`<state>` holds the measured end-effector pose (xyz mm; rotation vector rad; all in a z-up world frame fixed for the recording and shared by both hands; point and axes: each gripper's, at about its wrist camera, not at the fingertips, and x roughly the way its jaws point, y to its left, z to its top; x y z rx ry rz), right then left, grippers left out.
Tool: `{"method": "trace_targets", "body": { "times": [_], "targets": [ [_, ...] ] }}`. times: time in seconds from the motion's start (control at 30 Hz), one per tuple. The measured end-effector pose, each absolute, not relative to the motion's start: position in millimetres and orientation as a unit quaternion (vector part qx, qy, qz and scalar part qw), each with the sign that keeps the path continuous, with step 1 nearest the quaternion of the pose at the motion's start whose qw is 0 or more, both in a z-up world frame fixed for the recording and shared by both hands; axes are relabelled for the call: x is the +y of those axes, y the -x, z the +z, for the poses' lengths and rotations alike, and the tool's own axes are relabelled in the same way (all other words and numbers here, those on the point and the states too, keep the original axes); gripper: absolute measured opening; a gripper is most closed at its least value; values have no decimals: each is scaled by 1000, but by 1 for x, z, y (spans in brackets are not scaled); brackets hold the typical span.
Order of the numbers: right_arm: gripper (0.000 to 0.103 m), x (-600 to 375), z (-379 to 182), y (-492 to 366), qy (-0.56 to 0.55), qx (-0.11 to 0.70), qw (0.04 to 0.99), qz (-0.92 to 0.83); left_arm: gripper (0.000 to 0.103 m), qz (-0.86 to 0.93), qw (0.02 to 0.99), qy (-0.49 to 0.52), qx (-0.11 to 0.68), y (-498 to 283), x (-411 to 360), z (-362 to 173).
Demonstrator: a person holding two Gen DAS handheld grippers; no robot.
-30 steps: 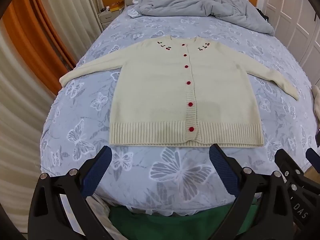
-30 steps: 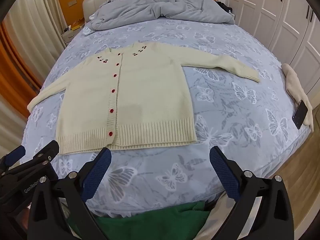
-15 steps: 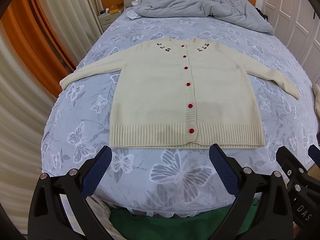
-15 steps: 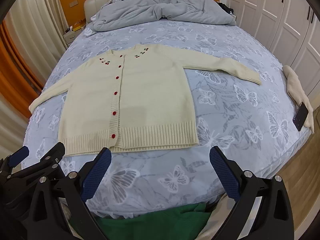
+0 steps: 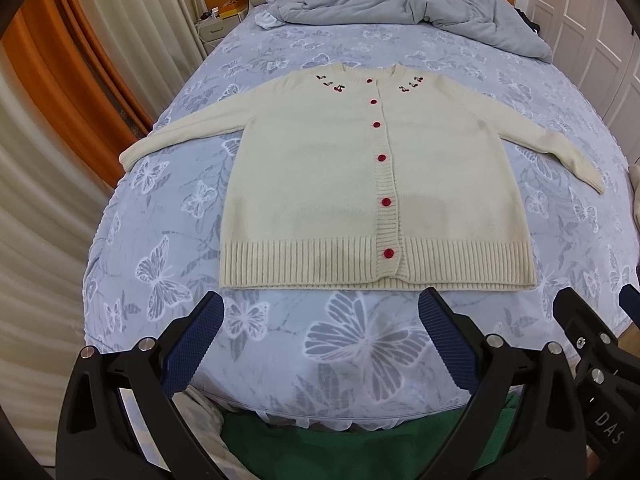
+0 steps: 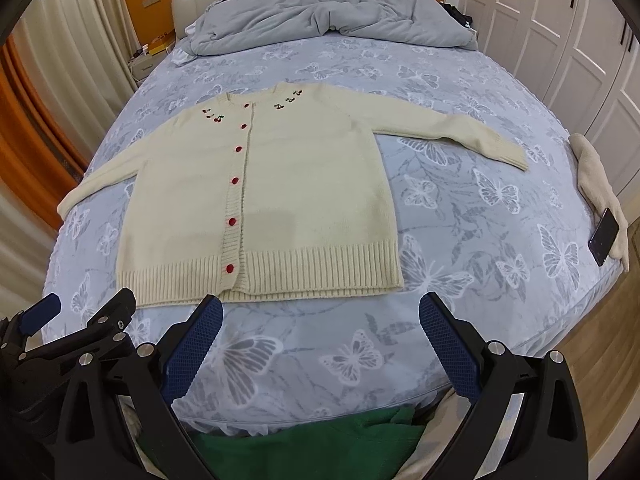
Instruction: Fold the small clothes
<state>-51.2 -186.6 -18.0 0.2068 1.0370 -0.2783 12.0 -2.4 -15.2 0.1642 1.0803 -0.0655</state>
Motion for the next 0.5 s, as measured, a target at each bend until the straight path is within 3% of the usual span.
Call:
{"method": "trace_targets", "body": {
  "times": [0.5],
  "targets": [
    [97,-188,-20,49,-97,493,854,-133,95,-29,853,-83,514,-13,-4,-17]
  ]
}}
